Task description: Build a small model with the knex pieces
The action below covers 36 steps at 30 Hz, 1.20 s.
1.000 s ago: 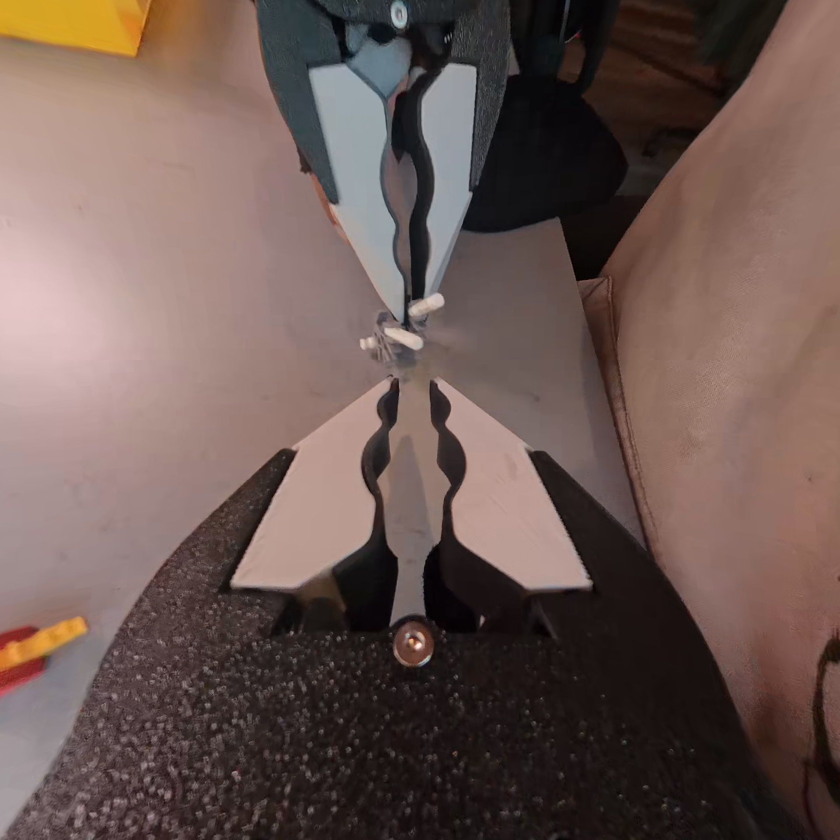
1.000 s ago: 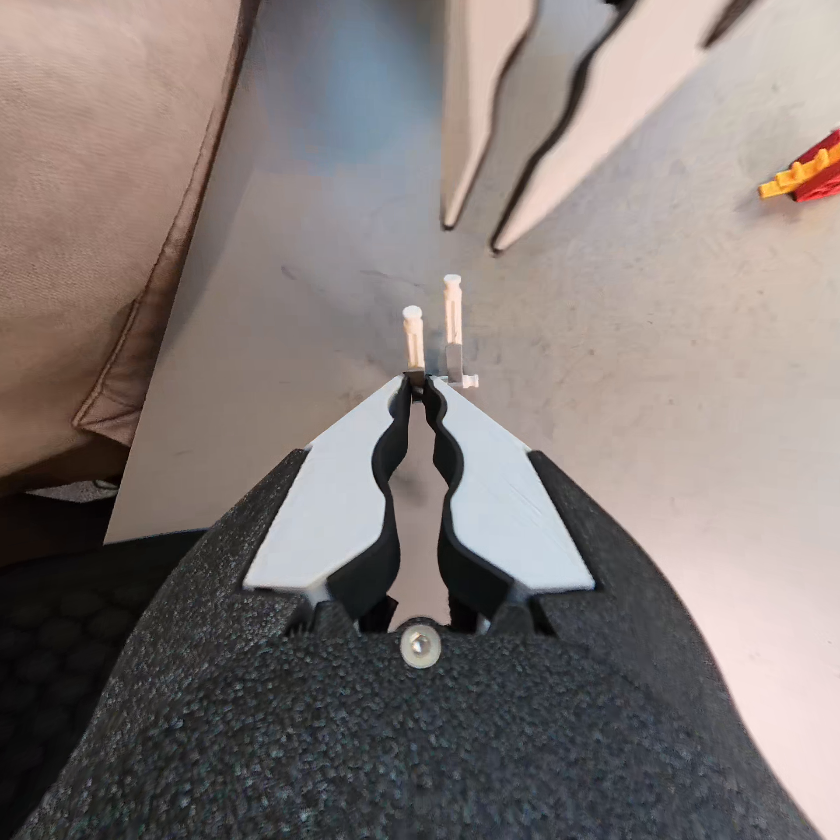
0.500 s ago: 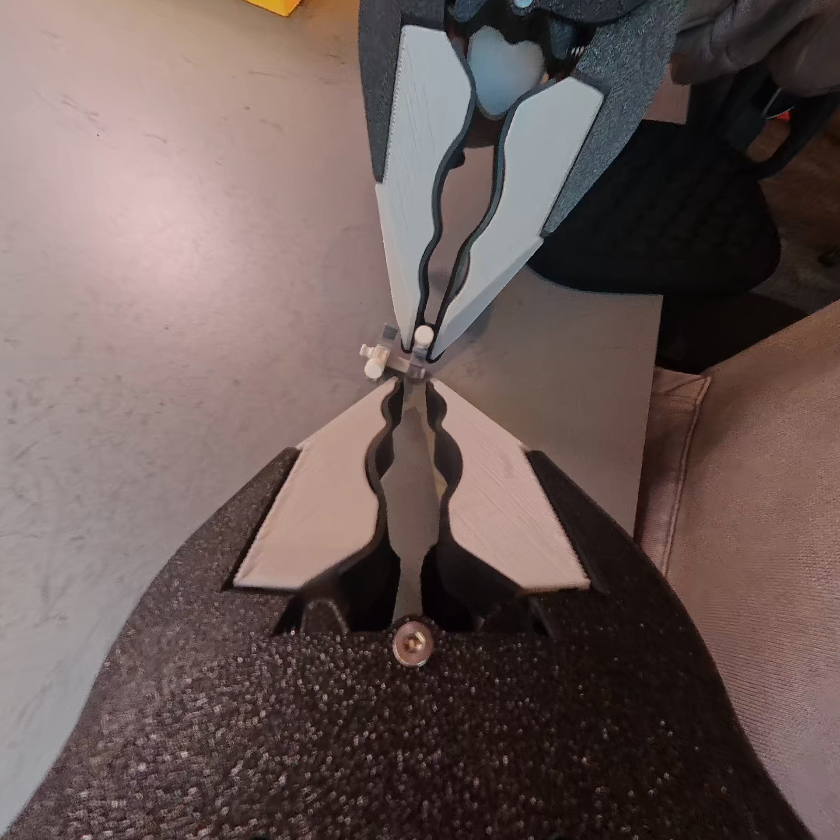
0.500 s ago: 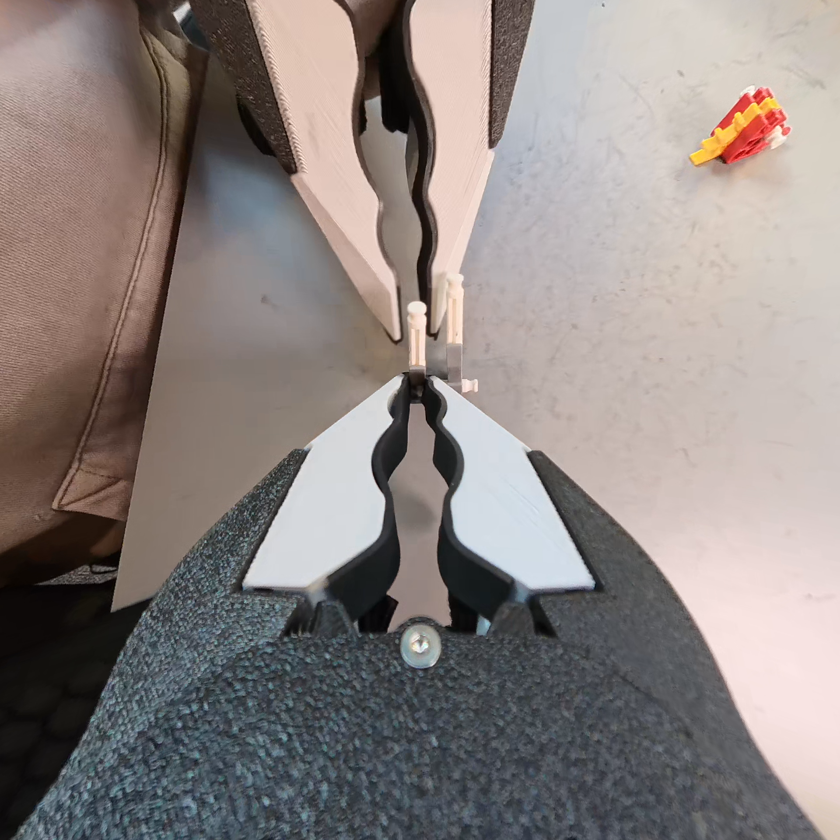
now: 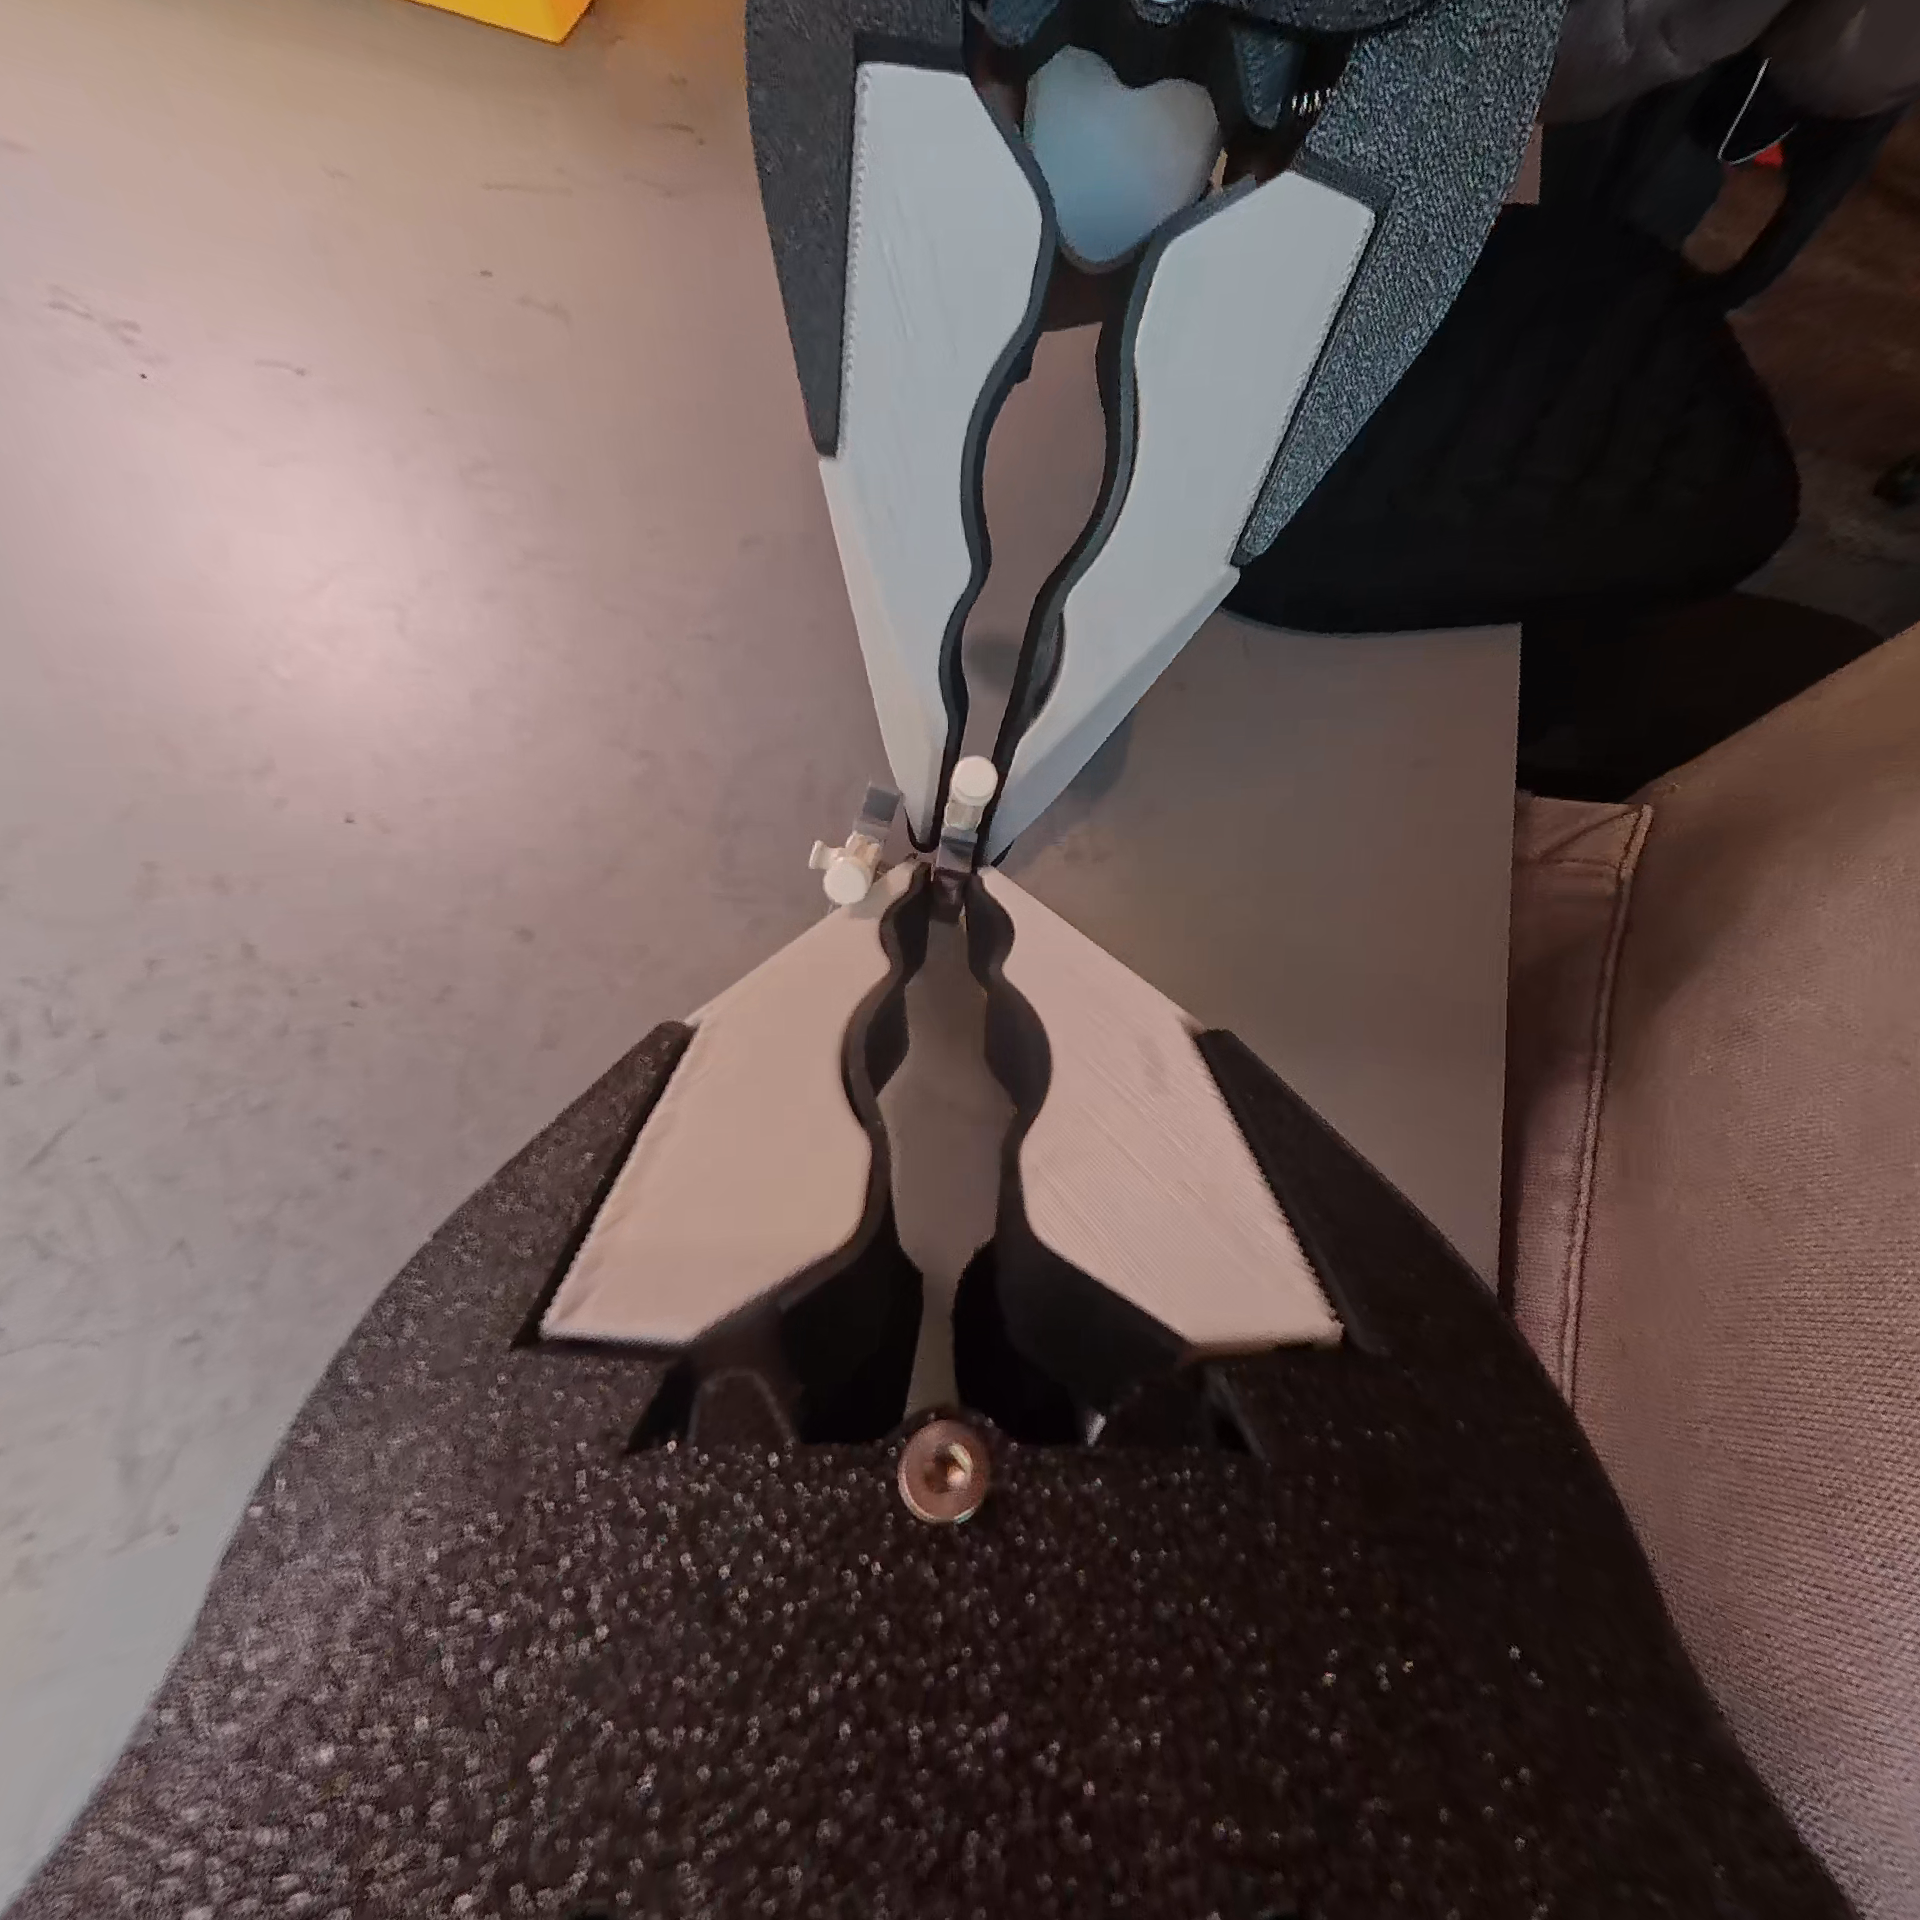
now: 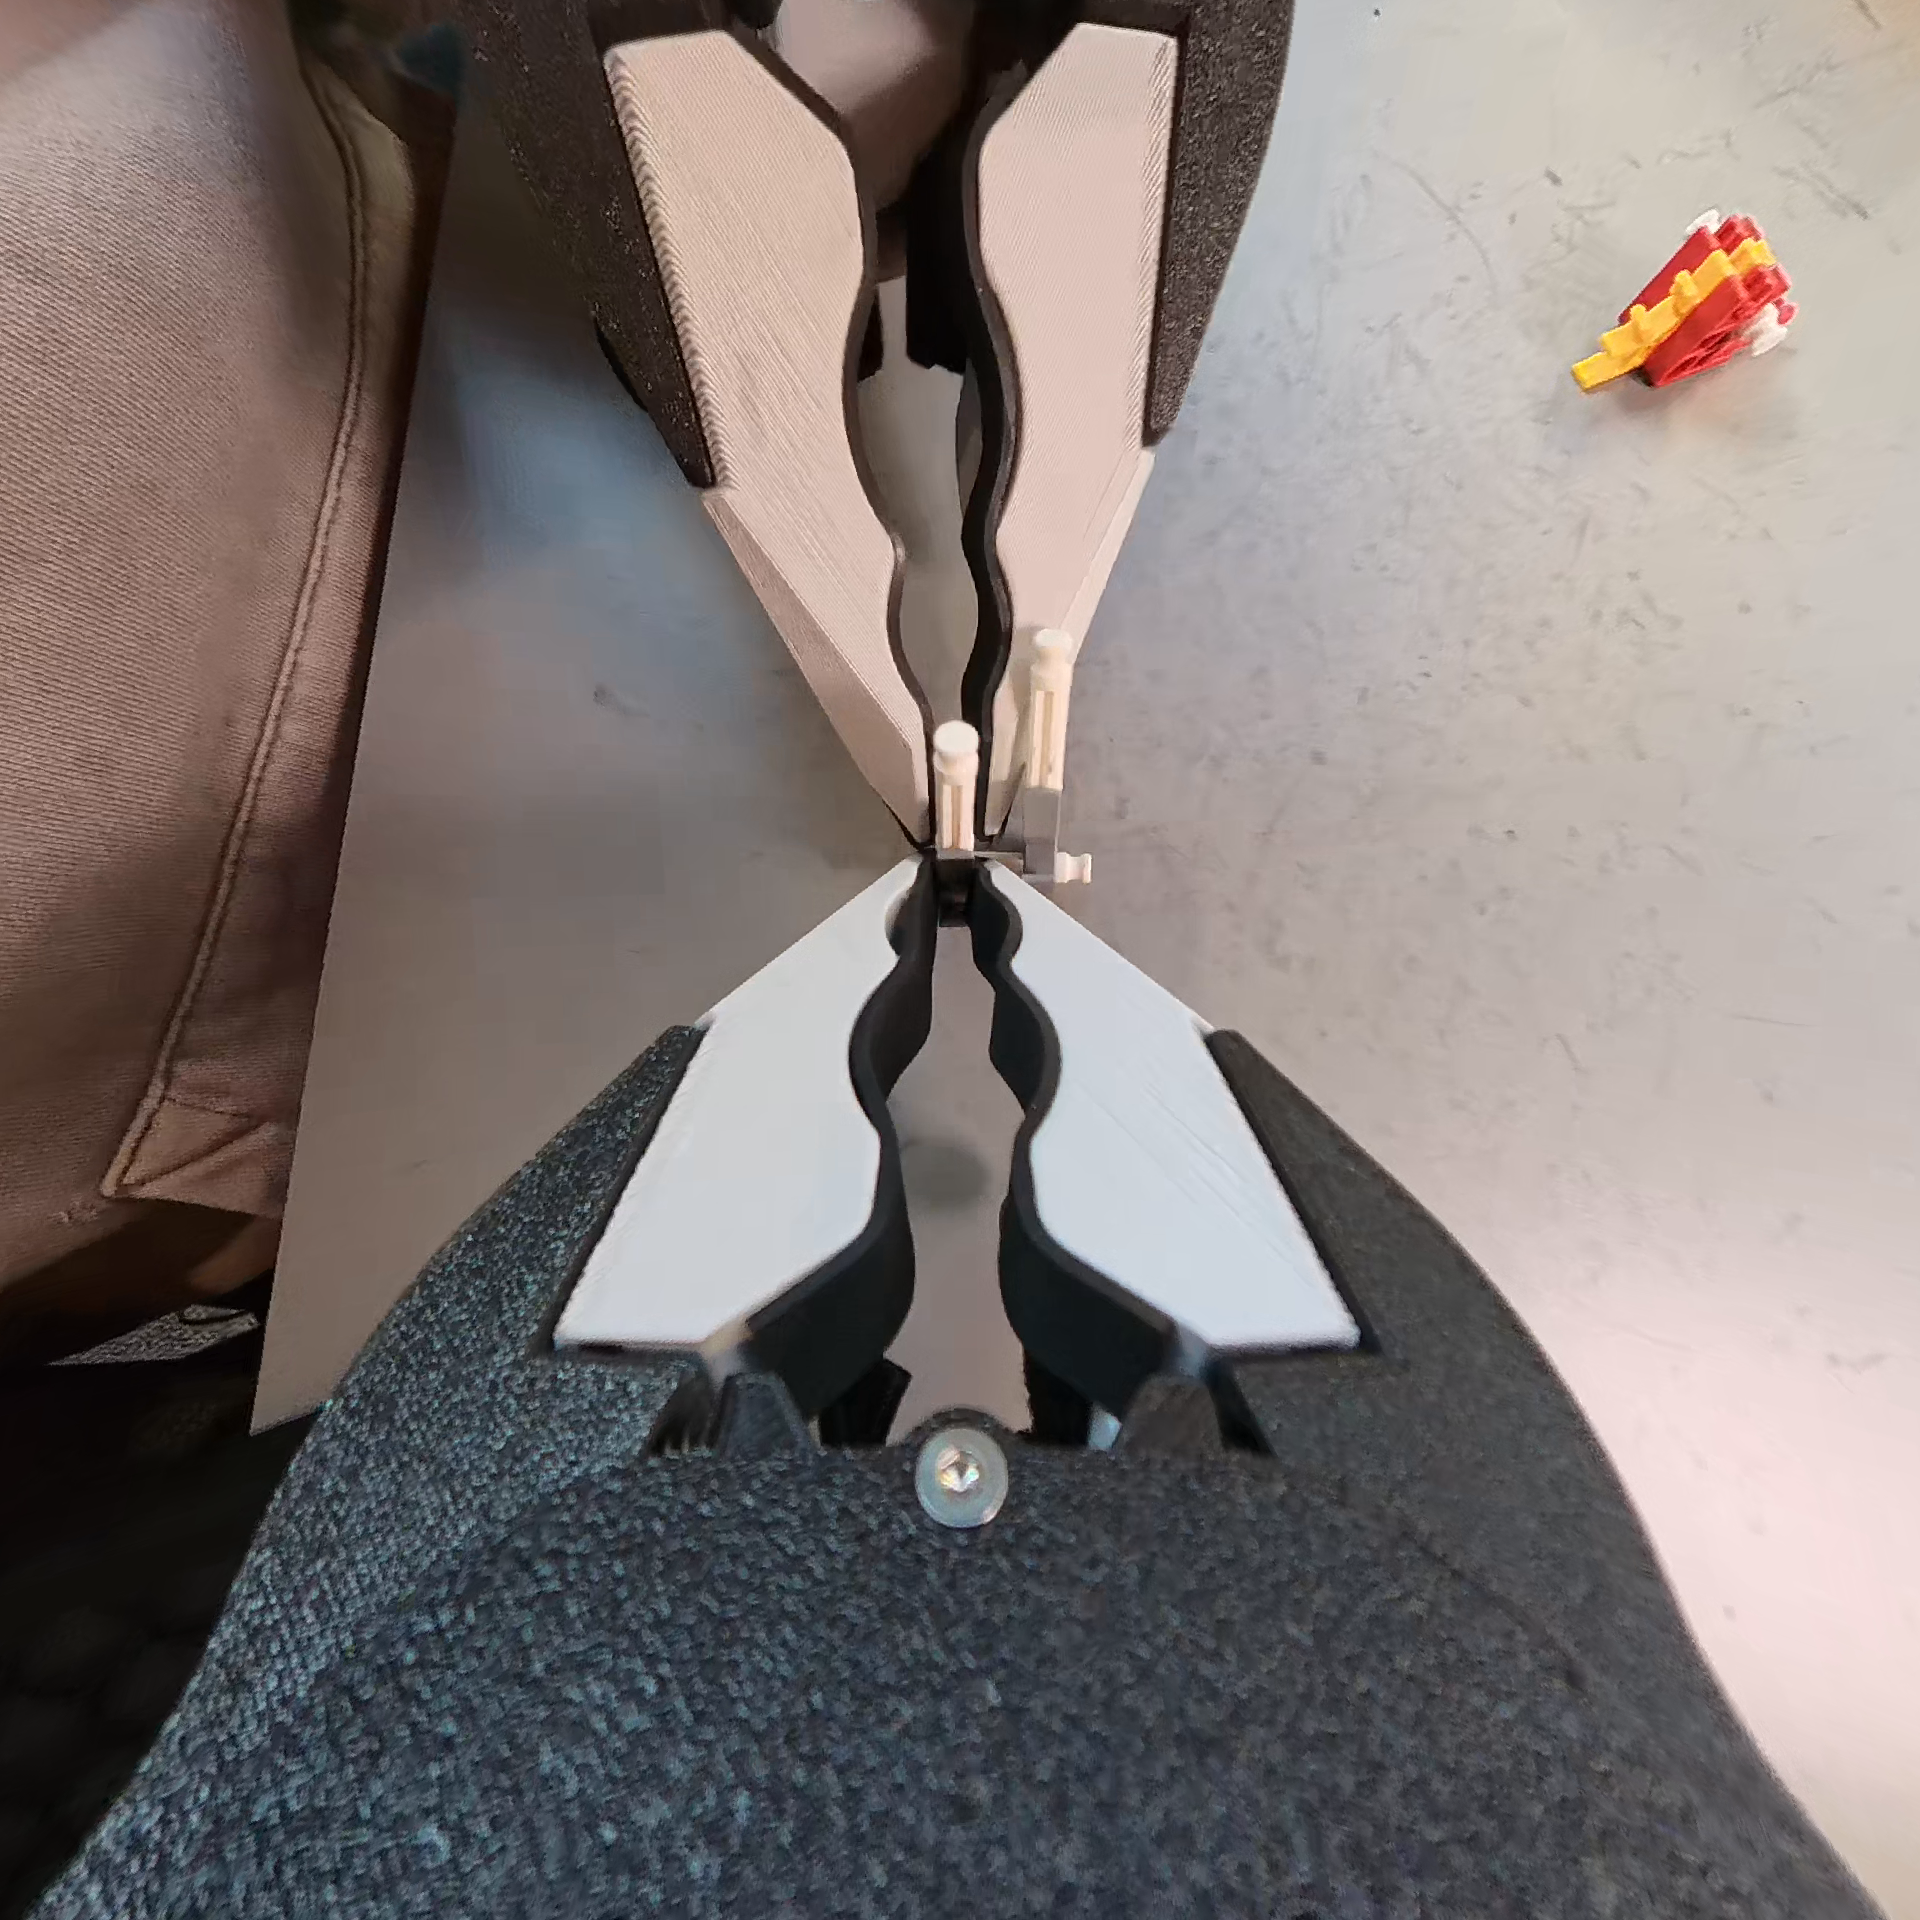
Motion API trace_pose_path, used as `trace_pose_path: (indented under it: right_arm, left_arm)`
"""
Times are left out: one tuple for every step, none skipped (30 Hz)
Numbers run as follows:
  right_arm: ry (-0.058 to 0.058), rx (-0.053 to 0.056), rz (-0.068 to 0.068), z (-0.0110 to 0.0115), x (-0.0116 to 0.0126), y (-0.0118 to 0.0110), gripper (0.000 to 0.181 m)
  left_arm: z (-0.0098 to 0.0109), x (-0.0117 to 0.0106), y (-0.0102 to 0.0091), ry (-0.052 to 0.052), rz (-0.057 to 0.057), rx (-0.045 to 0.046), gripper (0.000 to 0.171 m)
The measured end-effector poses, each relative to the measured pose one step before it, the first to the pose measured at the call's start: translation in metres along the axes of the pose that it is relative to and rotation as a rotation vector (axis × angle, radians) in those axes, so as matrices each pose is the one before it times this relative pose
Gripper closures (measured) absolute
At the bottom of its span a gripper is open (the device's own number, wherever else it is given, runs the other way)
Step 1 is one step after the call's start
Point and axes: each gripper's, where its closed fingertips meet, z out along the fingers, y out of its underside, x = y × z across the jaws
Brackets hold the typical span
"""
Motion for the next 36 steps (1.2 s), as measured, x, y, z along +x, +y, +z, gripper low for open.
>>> trace_pose_path:
  right_arm:
    - [0.0064, -0.0119, -0.0005, 0.00008, -0.00009, 0.00020, 0.177]
    - [0.0048, -0.0134, 0.0036, 0.00011, -0.00009, 0.00024, 0.177]
    - [0.0034, -0.0174, 0.0061, 0.00014, -0.00027, 0.00006, 0.177]
    - [0.0031, -0.0206, -0.0030, 0.00035, -0.00010, -0.00018, 0.178]
    - [0.0025, -0.0221, -0.0040, 0.00077, 0.00010, -0.00095, 0.178]
    - [0.0012, -0.0225, -0.0052, 0.00112, 0.00000, -0.00125, 0.178]
    - [-0.0009, -0.0160, -0.0018, 0.00168, -0.00017, -0.00192, 0.178]
    - [-0.0015, -0.0126, -0.0017, 0.00227, -0.00059, -0.00218, 0.178]
    - [0.0017, -0.0173, -0.0077, 0.00178, -0.00022, -0.00111, 0.178]
    - [-0.0047, -0.0150, -0.0007, 0.00001, 0.00009, 0.00043, 0.178]
    - [-0.0089, 0.0047, 0.0176, -0.00018, 0.00026, 0.00071, 0.178]
    - [-0.0036, 0.0129, 0.0189, -0.00061, 0.00089, 0.00131, 0.178]
    - [0.0001, 0.0052, 0.0178, -0.00097, 0.00063, 0.00192, 0.177]
    - [0.0013, 0.0051, 0.0166, -0.00103, 0.00049, 0.00193, 0.178]
    - [-0.0016, 0.0091, 0.0173, -0.00083, 0.00013, 0.00181, 0.178]
    - [-0.0016, 0.0091, 0.0174, -0.00054, 0.00043, 0.00146, 0.178]
    - [-0.0019, 0.0041, 0.0131, -0.00055, 0.00078, 0.00175, 0.178]
    - [-0.0038, 0.0033, 0.0113, -0.00048, 0.00094, 0.00127, 0.178]
    - [-0.0029, 0.0041, 0.0100, -0.00058, 0.00115, 0.00116, 0.178]
    - [-0.0007, 0.0042, 0.0087, -0.00053, 0.00112, 0.00124, 0.178]
    - [-0.0042, 0.0074, 0.0101, -0.00067, 0.00097, 0.00144, 0.178]
    - [-0.0071, 0.0089, 0.0106, -0.00046, 0.00090, 0.00115, 0.178]
    - [-0.0024, 0.0094, 0.0078, -0.00029, 0.00089, 0.00088, 0.178]
    - [-0.0009, 0.0154, 0.0115, -0.00014, 0.00056, 0.00088, 0.178]
    - [0.0052, 0.0100, 0.0073, -0.00103, 0.00114, 0.00147, 0.178]
    - [0.0087, 0.0055, 0.0043, -0.00104, 0.00125, 0.00122, 0.178]
    - [0.0131, 0.0071, -0.0088, -0.00034, 0.00103, -0.00012, 0.178]
    - [0.0119, 0.0131, -0.0098, 0.00016, 0.00065, -0.00110, 0.177]
    - [-0.0018, 0.0181, 0.0156, -0.00024, 0.00068, -0.00129, 0.177]
    - [-0.0086, 0.0245, 0.0319, -0.00082, 0.00078, -0.00205, 0.173]
    - [-0.0146, 0.0320, 0.0311, -0.00240, -0.00039, -0.00297, 0.173]
    - [-0.0117, 0.0408, 0.0268, -0.00425, -0.00074, -0.00520, 0.162]
    - [-0.0062, 0.0407, 0.0130, -0.00515, -0.00150, -0.00706, 0.155]
    - [-0.0014, 0.0282, -0.0072, -0.00489, -0.00257, -0.00635, 0.154]
    - [0.0144, 0.0008, -0.0255, -0.00349, -0.00119, -0.00220, 0.156]
    - [0.0162, -0.0134, -0.0301, -0.00247, -0.00120, 0.00071, 0.158]
  left_arm:
    - [0.00000, 0.00016, 0.00031, -0.0007, 0.0153, -0.00539, 0.165]
    - [-0.00002, 0.00015, 0.00039, 0.0022, 0.0111, -0.00236, 0.166]
    - [-0.00021, 0.00017, 0.00059, 0.0048, 0.0072, 0.00127, 0.166]
    - [-0.00026, 0.00004, 0.00094, 0.0038, 0.0051, 0.00217, 0.165]
    - [-0.00064, -0.00018, 0.00152, 0.0010, 0.0041, 0.00047, 0.165]
    - [-0.00068, -0.00026, 0.00222, 0.0003, 0.0033, -0.00128, 0.165]
    - [-0.00059, -0.00018, 0.00320, 0.0027, 0.0015, -0.00502, 0.165]
    - [-0.00034, -0.00025, 0.00300, 0.0029, 0.0004, -0.00357, 0.166]
    - [0.00025, -0.00018, 0.00112, -0.0014, 0.0022, 0.00302, 0.166]
    - [0.00032, -0.00012, -0.00039, -0.0008, 0.0026, 0.00005, 0.166]
    - [0.00078, -0.00058, -0.00075, 0.0042, 0.0000, -0.00459, 0.166]
    - [0.00138, -0.00059, -0.00118, 0.0088, -0.0046, -0.00330, 0.166]
    - [0.00181, -0.00064, -0.00148, 0.0081, -0.0016, -0.00255, 0.166]
    - [0.00180, -0.00034, -0.00133, 0.0059, 0.0024, -0.00849, 0.166]
    - [0.00158, -0.00034, -0.00126, 0.0061, 0.0069, -0.01750, 0.166]
    - [0.00141, -0.00034, -0.00109, 0.0060, 0.0134, -0.02405, 0.166]
    - [0.00150, -0.00057, -0.00093, 0.0088, 0.0129, -0.02692, 0.166]
    - [0.00118, -0.00075, -0.00089, 0.0143, 0.0056, -0.02780, 0.166]
    - [0.00109, -0.00080, -0.00089, 0.0140, 0.0051, -0.02543, 0.166]
    - [0.00120, -0.00086, -0.00101, 0.0078, 0.0116, -0.02423, 0.166]
    - [0.00124, -0.00070, -0.00091, 0.0040, 0.0144, -0.02572, 0.167]
    - [0.00109, -0.00058, -0.00089, 0.0070, 0.0123, -0.02737, 0.167]
    - [0.00086, -0.00050, -0.00052, 0.0095, 0.0099, -0.02464, 0.167]
    - [0.00102, -0.00057, -0.00095, 0.0079, 0.0090, -0.01558, 0.167]
    - [0.00125, -0.00066, -0.00144, 0.0044, 0.0040, -0.00140, 0.167]
    - [0.00066, -0.00054, -0.00098, 0.0084, -0.0018, 0.00435, 0.167]
    - [-0.00011, -0.00040, 0.00009, 0.0167, -0.0113, 0.00559, 0.166]
    - [-0.00079, -0.00045, 0.00035, 0.0238, -0.0224, 0.00886, 0.166]
    - [-0.00169, 0.00051, 0.00014, 0.0302, -0.0279, 0.01434, 0.165]
    - [-0.00308, 0.00099, 0.00039, 0.0345, -0.0312, 0.01309, 0.166]
    - [-0.00447, -0.00177, 0.00086, 0.0203, -0.0313, 0.00839, 0.166]
    - [-0.00547, -0.00317, -0.00003, 0.0120, -0.0232, 0.01265, 0.165]
    - [-0.00551, 0.00027, -0.00170, 0.0288, -0.0201, 0.01906, 0.166]
    - [-0.00436, 0.00055, -0.00164, 0.0210, -0.0169, 0.01190, 0.165]
    - [-0.00264, -0.00267, 0.00061, -0.0102, -0.0023, -0.00481, 0.165]
    - [-0.00104, -0.00320, 0.00264, -0.0177, 0.0095, -0.01821, 0.165]
